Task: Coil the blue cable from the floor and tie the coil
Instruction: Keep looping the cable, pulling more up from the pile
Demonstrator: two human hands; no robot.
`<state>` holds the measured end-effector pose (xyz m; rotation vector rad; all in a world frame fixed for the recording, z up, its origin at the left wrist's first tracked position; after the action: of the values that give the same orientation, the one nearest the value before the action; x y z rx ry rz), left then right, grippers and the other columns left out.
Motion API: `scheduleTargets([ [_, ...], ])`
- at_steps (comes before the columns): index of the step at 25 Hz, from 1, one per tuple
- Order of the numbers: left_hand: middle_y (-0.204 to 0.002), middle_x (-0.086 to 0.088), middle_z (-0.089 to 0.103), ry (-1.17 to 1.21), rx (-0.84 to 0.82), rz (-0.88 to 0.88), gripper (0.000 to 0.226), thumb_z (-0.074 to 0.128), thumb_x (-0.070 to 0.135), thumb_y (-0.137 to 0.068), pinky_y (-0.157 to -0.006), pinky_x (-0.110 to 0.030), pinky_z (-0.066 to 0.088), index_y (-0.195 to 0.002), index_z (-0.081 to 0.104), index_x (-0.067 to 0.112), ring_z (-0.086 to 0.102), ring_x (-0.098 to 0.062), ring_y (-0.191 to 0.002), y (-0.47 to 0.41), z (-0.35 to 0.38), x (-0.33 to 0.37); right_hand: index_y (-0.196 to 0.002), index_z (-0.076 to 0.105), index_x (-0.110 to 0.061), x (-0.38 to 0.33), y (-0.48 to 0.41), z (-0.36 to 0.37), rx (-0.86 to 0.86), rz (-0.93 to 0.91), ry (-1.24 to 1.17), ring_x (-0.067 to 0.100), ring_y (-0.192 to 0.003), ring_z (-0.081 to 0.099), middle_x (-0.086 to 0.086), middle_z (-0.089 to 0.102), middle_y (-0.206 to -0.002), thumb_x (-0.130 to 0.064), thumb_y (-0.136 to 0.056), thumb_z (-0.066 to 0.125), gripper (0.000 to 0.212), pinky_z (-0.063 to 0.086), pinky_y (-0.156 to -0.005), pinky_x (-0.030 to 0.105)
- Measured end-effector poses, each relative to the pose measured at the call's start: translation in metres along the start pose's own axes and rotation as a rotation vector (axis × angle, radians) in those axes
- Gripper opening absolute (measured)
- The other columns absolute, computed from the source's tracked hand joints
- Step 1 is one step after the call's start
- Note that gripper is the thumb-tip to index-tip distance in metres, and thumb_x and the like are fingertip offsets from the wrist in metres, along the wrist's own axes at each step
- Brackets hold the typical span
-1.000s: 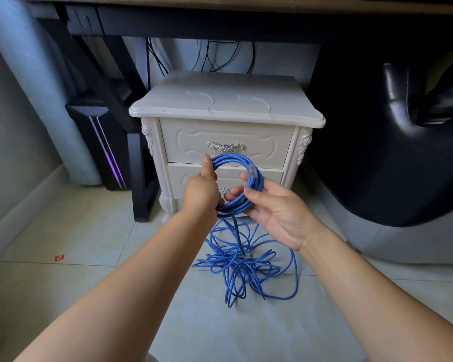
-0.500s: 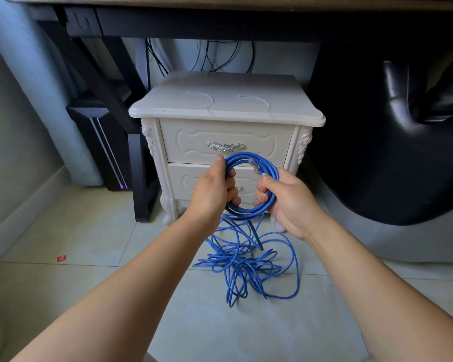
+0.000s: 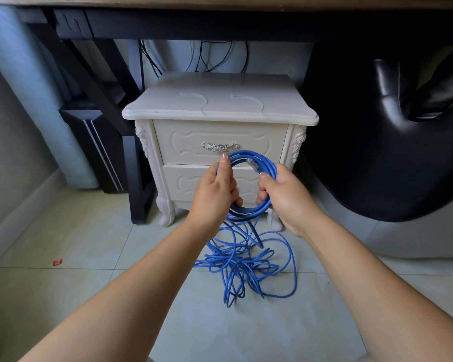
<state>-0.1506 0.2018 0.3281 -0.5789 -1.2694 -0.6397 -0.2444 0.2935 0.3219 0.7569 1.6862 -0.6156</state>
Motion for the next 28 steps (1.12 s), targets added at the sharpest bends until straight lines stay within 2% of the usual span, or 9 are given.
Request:
scheduleTargets([
  [4, -0.049, 0.01, 0.029, -0.02, 0.01, -0.003, 0.039, 0.033, 0.038, -0.105, -0.05, -0.027, 0.039, -0.072, 0.034, 0.017, 0.027, -0.011, -0.044, 0.0, -0.001, -0.002, -0.09, 0.049, -0.019, 0.004, 0.0, 0.001, -0.039, 0.049, -0.018, 0.018, -0.059, 0.051, -0.001, 0.049, -0.056, -0.01, -0.097, 0.04, 0.015, 0.049, -0.09, 0.054],
  [9, -0.05, 0.009, 0.029, -0.029, -0.001, 0.011, 0.038, 0.033, 0.038, -0.105, -0.051, -0.028, 0.041, -0.074, 0.034, 0.016, 0.028, -0.012, -0.046, 0.001, 0.001, -0.002, -0.101, 0.053, -0.014, 0.006, -0.001, 0.001, 0.042, 0.063, 0.009, 0.019, -0.061, 0.053, 0.0, 0.05, -0.058, -0.011, -0.097, 0.04, 0.014, 0.051, -0.088, 0.052],
  [13, -0.054, 0.001, 0.046, -0.089, -0.051, -0.077, 0.047, 0.036, 0.05, -0.101, -0.064, -0.039, 0.054, -0.076, 0.047, 0.011, 0.05, -0.015, -0.046, -0.003, -0.004, -0.005, -0.106, 0.053, -0.015, 0.012, -0.003, -0.002, 0.1, 0.089, 0.075, 0.02, -0.063, 0.05, 0.003, 0.051, -0.068, -0.015, -0.098, 0.037, 0.018, 0.052, -0.083, 0.054],
  [16, -0.07, -0.005, 0.061, -0.218, -0.097, -0.138, 0.045, 0.047, 0.05, -0.097, -0.062, -0.032, 0.055, -0.094, 0.06, 0.007, 0.064, -0.019, -0.057, -0.006, -0.012, -0.004, -0.105, 0.051, -0.021, 0.004, -0.001, -0.006, 0.042, 0.023, 0.308, 0.021, -0.066, 0.051, 0.002, 0.054, -0.082, -0.02, -0.101, 0.036, 0.015, 0.05, -0.067, 0.043],
  [17, -0.077, -0.006, 0.063, -0.263, -0.128, -0.114, 0.039, 0.053, 0.046, -0.095, -0.061, -0.031, 0.056, -0.103, 0.06, 0.008, 0.066, -0.018, -0.06, -0.008, -0.013, -0.002, -0.109, 0.05, -0.021, 0.0, 0.001, -0.005, 0.006, -0.007, 0.416, 0.02, -0.069, 0.051, 0.002, 0.055, -0.088, -0.02, -0.102, 0.036, 0.016, 0.045, -0.062, 0.036],
  [19, -0.089, -0.004, 0.066, -0.423, -0.198, -0.019, 0.033, 0.063, 0.037, -0.092, -0.066, -0.031, 0.057, -0.113, 0.059, 0.013, 0.068, -0.015, -0.064, -0.009, -0.009, 0.0, -0.113, 0.047, -0.02, -0.006, 0.005, 0.0, -0.057, -0.086, 0.584, 0.02, -0.075, 0.05, 0.003, 0.055, -0.098, -0.017, -0.103, 0.036, 0.016, 0.038, -0.06, 0.032],
  [22, -0.081, 0.005, 0.064, -0.736, -0.281, 0.136, 0.027, 0.064, 0.034, -0.091, -0.056, -0.02, 0.053, -0.113, 0.059, 0.019, 0.063, -0.006, -0.058, -0.01, -0.004, -0.001, -0.112, 0.038, -0.024, -0.009, 0.01, 0.007, -0.104, -0.167, 0.648, 0.018, -0.07, 0.05, 0.002, 0.054, -0.092, -0.015, -0.101, 0.034, 0.015, 0.04, -0.058, 0.031],
  [25, -0.06, 0.003, 0.053, -0.827, -0.251, 0.186, 0.02, 0.057, 0.037, -0.095, -0.045, -0.016, 0.043, -0.093, 0.059, 0.017, 0.057, -0.01, -0.046, -0.012, -0.006, 0.003, -0.114, 0.038, -0.026, -0.008, 0.007, 0.002, -0.082, -0.105, 0.402, 0.016, -0.062, 0.05, -0.001, 0.054, -0.081, -0.016, -0.1, 0.042, 0.017, 0.04, -0.054, 0.019],
  [28, -0.053, 0.005, 0.045, -0.703, -0.16, 0.159, 0.028, 0.054, 0.037, -0.097, -0.045, -0.022, 0.043, -0.087, 0.055, 0.011, 0.051, -0.012, -0.04, -0.017, -0.012, 0.003, -0.117, 0.049, -0.013, -0.005, 0.005, 0.001, -0.186, 0.027, -0.171, 0.013, -0.061, 0.052, 0.0, 0.055, -0.074, -0.006, -0.098, 0.051, 0.02, 0.049, -0.064, 0.028],
])
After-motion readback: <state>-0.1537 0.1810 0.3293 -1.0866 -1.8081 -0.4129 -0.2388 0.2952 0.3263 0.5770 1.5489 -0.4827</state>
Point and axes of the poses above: each hand's wrist, its own y-axis away from the middle knuckle, its own z-axis out of the palm, x = y × z, the point moved 5 cm from there along -y, towards the middle knuckle
